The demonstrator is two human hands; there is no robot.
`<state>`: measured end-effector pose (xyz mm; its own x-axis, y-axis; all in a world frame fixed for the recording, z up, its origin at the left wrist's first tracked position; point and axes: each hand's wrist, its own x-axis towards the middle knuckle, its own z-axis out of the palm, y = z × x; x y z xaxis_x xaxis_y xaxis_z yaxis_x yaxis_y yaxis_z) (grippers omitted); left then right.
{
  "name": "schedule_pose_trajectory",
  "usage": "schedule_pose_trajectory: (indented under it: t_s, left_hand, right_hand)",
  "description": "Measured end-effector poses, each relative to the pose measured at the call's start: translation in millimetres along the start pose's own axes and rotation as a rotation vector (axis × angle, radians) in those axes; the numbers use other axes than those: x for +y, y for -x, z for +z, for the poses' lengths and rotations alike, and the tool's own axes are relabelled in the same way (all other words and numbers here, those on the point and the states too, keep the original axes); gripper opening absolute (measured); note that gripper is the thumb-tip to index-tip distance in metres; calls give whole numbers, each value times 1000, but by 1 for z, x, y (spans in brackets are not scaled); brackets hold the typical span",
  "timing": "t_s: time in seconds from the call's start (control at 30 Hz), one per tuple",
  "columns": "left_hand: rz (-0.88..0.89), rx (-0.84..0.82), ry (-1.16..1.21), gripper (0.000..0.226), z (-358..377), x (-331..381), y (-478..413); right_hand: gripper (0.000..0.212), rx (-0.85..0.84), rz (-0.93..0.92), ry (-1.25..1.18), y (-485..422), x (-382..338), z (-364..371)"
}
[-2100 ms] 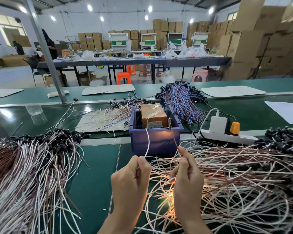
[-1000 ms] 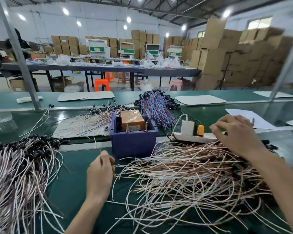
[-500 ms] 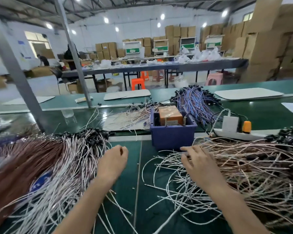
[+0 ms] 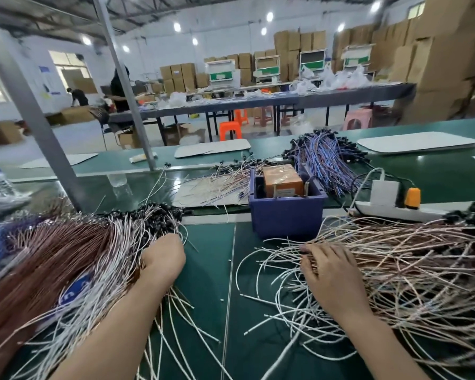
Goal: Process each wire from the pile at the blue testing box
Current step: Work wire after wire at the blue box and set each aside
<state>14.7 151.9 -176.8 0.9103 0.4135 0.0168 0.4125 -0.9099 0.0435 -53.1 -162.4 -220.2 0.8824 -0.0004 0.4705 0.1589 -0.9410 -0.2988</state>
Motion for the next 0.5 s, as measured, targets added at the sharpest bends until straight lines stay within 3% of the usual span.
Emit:
schedule_pose_trajectory:
  t_s: [0.1,0.27,0.4,0.5]
  left_hand:
    - [-20,-14,181,17,1,-4,-4]
    - [96,11,575,41,-15,-8,6]
    - [304,24,871,24,-48,3,36]
    - [571,-56,975,19,-88,11,66]
  right_hand:
    - [27,23,4,-29,1,-1,-1]
    - [29,42,6,-55,2,-1,-1]
    - [36,55,9,-105,2,-2,-1]
    - [43,127,-50,-192,6,-6,-6]
